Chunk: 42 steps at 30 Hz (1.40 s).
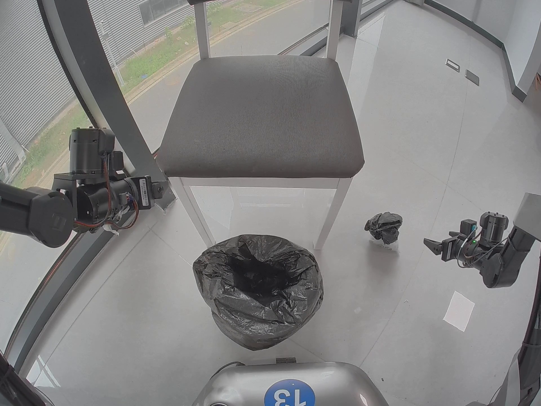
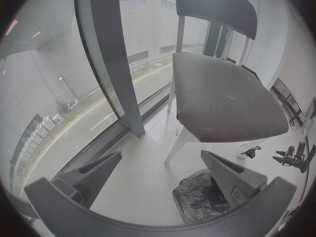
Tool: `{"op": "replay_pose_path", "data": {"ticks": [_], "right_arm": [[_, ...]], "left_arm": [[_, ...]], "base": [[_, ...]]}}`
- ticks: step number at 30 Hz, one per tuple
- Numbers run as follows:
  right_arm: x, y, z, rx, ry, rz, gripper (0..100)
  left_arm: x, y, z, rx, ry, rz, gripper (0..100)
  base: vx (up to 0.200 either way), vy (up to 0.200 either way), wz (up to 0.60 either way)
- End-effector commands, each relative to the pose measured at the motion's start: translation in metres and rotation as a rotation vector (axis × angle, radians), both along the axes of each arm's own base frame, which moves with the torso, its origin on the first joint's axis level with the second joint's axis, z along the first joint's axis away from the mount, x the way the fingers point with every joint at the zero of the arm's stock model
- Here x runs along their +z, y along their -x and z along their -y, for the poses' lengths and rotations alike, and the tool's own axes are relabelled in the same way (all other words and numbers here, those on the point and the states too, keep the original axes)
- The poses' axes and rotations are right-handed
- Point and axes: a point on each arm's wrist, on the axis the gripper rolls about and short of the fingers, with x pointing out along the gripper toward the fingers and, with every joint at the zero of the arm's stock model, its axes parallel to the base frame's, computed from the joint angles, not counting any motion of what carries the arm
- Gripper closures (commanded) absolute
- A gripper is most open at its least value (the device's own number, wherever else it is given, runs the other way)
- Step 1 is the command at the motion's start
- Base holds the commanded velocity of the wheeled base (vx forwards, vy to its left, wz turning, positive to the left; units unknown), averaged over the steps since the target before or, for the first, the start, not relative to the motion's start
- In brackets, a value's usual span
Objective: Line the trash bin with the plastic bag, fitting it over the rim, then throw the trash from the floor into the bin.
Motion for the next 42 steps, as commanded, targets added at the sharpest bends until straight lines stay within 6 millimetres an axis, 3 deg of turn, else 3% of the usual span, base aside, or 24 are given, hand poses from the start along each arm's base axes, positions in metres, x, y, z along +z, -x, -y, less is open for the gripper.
{"op": "replay_pose_path", "data": {"ticks": [1,4,9,17,29,42], "right_arm": [[0.002,-0.043,-0.003,0.015,-0.040,0.023,0],[0.006,-0.063,-0.007,0.029,-0.051,0.028,0],[0.017,-0.088,-0.034,0.050,-0.175,0.048,0],[0.006,-0.097,-0.054,0.079,-0.217,0.029,0],[-0.002,-0.103,-0.050,0.052,-0.263,-0.033,0],[-0.018,-0.126,-0.050,0.058,-0.264,-0.011,0]], "left_arm": [[-0.005,-0.005,0.001,0.005,-0.003,-0.009,0],[-0.008,-0.007,0.001,0.008,-0.001,-0.004,0],[-0.009,-0.008,0.001,0.016,-0.002,-0.005,0],[-0.009,-0.008,-0.003,0.030,0.001,-0.004,0],[-0.013,-0.010,-0.003,0.031,-0.001,-0.013,0],[-0.016,-0.016,-0.009,0.050,-0.004,-0.001,0]], "base": [[0.000,0.000,0.00],[0.000,0.000,0.00],[0.000,0.000,0.00],[0.000,0.000,0.00],[0.000,0.000,0.00],[0.000,0.000,0.00]]}}
